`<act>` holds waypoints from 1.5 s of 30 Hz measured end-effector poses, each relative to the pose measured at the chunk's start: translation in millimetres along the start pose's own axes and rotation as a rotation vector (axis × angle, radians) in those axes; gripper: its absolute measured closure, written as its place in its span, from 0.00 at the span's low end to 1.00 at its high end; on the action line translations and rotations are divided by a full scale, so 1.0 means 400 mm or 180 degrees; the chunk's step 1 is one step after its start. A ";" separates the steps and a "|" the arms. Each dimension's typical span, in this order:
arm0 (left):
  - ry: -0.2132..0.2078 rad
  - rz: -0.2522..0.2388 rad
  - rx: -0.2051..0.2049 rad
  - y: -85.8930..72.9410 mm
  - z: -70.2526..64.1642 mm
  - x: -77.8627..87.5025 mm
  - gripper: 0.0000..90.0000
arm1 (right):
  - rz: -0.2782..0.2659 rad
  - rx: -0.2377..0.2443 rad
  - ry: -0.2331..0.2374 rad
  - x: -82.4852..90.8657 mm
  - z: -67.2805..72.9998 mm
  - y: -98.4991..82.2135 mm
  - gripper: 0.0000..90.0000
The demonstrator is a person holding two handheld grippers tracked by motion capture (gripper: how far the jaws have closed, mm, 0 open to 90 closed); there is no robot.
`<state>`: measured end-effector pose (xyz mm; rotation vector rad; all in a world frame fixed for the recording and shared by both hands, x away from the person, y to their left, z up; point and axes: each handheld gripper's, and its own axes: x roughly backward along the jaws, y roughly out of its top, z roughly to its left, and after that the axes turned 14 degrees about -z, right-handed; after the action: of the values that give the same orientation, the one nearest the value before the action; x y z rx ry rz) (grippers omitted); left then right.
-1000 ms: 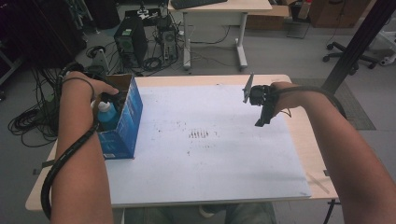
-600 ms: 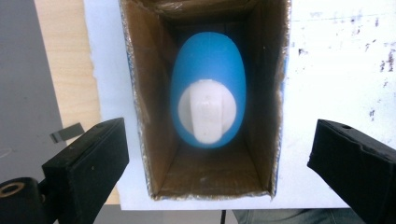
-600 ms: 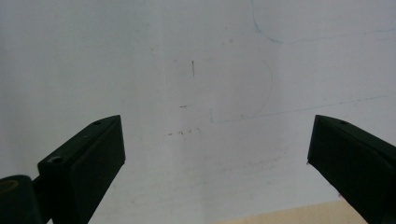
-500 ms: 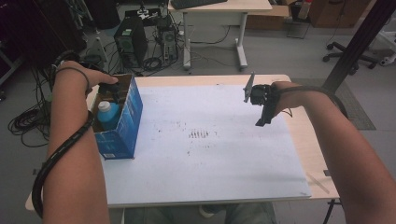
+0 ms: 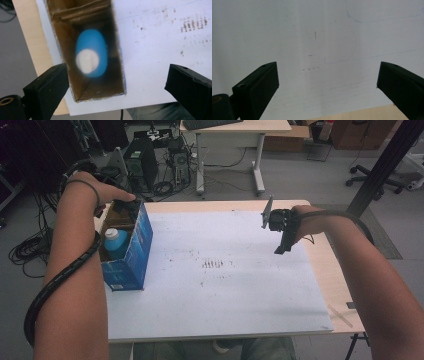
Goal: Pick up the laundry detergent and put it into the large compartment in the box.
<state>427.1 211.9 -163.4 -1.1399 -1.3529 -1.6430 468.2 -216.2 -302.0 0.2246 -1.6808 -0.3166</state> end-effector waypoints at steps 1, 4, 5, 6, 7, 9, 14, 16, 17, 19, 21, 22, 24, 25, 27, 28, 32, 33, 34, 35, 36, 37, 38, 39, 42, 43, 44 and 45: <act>-0.0015 -0.0018 -0.0042 0.004 -0.009 0.005 0.06 | 0.0007 -0.0001 0.0000 0.000 0.000 0.000 0.04; -0.0078 -0.0043 -0.0128 0.012 -0.028 0.012 0.06 | -0.0001 -0.0001 -0.0004 0.004 0.000 0.002 0.04; -0.0087 -0.0049 -0.0168 0.015 -0.034 0.014 0.06 | 0.0002 -0.0008 -0.0005 0.005 0.001 0.002 0.04; -0.0086 -0.0056 -0.0210 0.017 -0.041 0.016 0.06 | 0.0008 -0.0006 -0.0002 0.006 0.001 0.002 0.04; -0.0094 -0.0062 -0.0244 0.019 -0.049 0.018 0.05 | 0.0020 -0.0003 -0.0003 0.006 0.001 0.002 0.04; -0.0095 -0.0050 -0.0345 0.024 -0.068 0.020 0.06 | 0.0025 -0.0005 -0.0004 0.008 0.000 0.003 0.04; -0.0158 -0.0052 -0.0510 0.034 -0.101 0.026 0.06 | 0.0041 0.0013 -0.0021 0.013 0.001 0.008 0.04; -0.0181 -0.0058 -0.0563 0.038 -0.107 0.028 0.06 | 0.0042 0.0022 -0.0016 0.016 0.002 0.010 0.04; -0.0186 -0.0060 -0.0576 0.038 -0.109 0.028 0.06 | 0.0046 0.0025 -0.0019 0.017 0.002 0.011 0.04; -0.0246 -0.0088 -0.0619 0.039 -0.117 0.031 0.06 | 0.0055 0.0026 -0.0017 0.018 0.003 0.011 0.04; -0.0292 -0.0091 -0.0679 0.040 -0.123 0.033 0.06 | 0.0061 0.0024 -0.0013 0.018 0.002 0.010 0.04; -0.0313 -0.0098 -0.0712 0.040 -0.130 0.034 0.06 | 0.0068 0.0018 -0.0010 0.018 0.002 0.009 0.04; -0.0329 -0.0086 -0.0787 0.039 -0.141 0.034 0.06 | 0.0074 0.0015 -0.0014 0.017 0.001 0.010 0.04; -0.0338 -0.0092 -0.0828 0.039 -0.150 0.033 0.06 | 0.0076 0.0014 -0.0012 0.017 0.001 0.010 0.04; -0.0394 -0.0098 -0.0907 0.038 -0.165 0.033 0.06 | 0.0075 0.0016 -0.0012 0.016 0.001 0.012 0.04; -0.0414 -0.0106 -0.0950 0.038 -0.172 0.033 0.06 | 0.0074 0.0017 -0.0010 0.016 0.001 0.013 0.04; -0.0473 -0.0116 -0.1137 0.038 -0.201 0.029 0.06 | 0.0082 0.0031 0.0001 0.014 0.002 0.017 0.04; -0.0501 -0.0119 -0.1180 0.038 -0.207 0.028 0.06 | 0.0084 0.0033 0.0000 0.013 0.002 0.017 0.04; -0.0524 -0.0123 -0.1217 0.038 -0.213 0.026 0.06 | 0.0088 0.0031 0.0001 0.013 0.002 0.017 0.04; -0.0538 -0.0136 -0.1249 0.038 -0.218 0.025 0.06 | 0.0092 0.0028 0.0002 0.013 0.002 0.017 0.04; -0.0562 -0.0146 -0.1266 0.038 -0.222 0.024 0.06 | 0.0098 0.0028 -0.0002 0.013 0.002 0.017 0.04; -0.0578 -0.0152 -0.1287 0.039 -0.226 0.022 0.06 | 0.0099 0.0025 0.0000 0.013 0.002 0.017 0.04; -0.0588 -0.0164 -0.1305 0.039 -0.229 0.021 0.06 | 0.0102 0.0023 0.0000 0.013 0.002 0.017 0.04; -0.0594 -0.0170 -0.1325 0.039 -0.232 0.020 0.06 | 0.0107 0.0020 0.0000 0.013 0.002 0.017 0.04; -0.0640 -0.0170 -0.1403 0.038 -0.245 0.017 0.06 | 0.0109 0.0028 0.0004 0.014 0.003 0.017 0.04; -0.0655 -0.0160 -0.1461 0.038 -0.249 0.017 0.06 | 0.0111 0.0029 0.0005 0.014 0.003 0.017 0.04; -0.0677 -0.0169 -0.1480 0.037 -0.255 0.017 0.06 | 0.0113 0.0026 0.0003 0.014 0.004 0.017 0.04; -0.0691 -0.0166 -0.1530 0.036 -0.260 0.017 0.06 | 0.0113 0.0025 0.0000 0.014 0.004 0.016 0.04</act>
<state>418.3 107.2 -158.5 -1.6090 -1.1502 -1.9937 466.0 -211.8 -294.6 0.2004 -1.6845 -0.2836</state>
